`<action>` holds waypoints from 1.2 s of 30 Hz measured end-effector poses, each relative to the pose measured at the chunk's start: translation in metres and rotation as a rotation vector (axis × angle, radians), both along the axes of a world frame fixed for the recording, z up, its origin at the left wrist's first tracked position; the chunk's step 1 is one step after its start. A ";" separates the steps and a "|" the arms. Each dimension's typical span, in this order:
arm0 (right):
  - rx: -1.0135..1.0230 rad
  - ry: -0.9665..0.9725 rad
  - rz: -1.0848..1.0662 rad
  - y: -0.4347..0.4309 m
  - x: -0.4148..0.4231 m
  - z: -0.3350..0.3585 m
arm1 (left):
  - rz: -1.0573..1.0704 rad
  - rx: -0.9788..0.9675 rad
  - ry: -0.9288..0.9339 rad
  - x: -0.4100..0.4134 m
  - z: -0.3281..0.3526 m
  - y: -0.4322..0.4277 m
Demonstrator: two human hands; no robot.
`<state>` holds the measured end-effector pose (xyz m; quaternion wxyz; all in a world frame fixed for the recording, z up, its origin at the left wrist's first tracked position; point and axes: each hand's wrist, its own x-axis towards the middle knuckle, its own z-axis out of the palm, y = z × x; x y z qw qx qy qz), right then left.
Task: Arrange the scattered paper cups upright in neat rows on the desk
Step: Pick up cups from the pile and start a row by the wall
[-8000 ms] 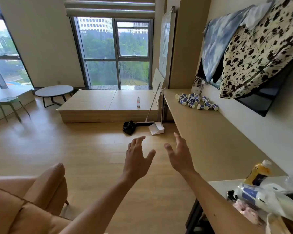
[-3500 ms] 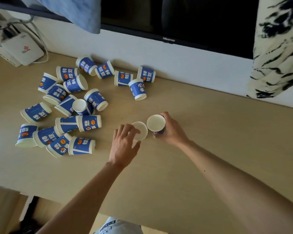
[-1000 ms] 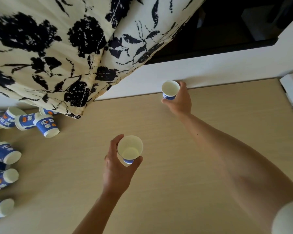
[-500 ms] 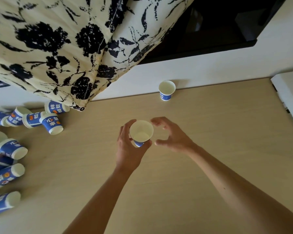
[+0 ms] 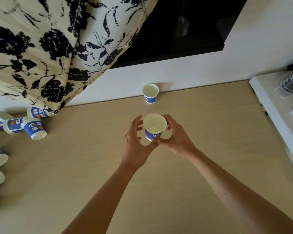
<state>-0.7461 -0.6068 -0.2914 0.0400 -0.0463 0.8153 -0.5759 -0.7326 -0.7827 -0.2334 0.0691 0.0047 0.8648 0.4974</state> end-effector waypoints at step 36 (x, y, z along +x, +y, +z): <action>0.273 -0.078 -0.512 0.047 -0.144 -0.058 | 0.115 -0.072 -0.113 0.023 -0.034 -0.026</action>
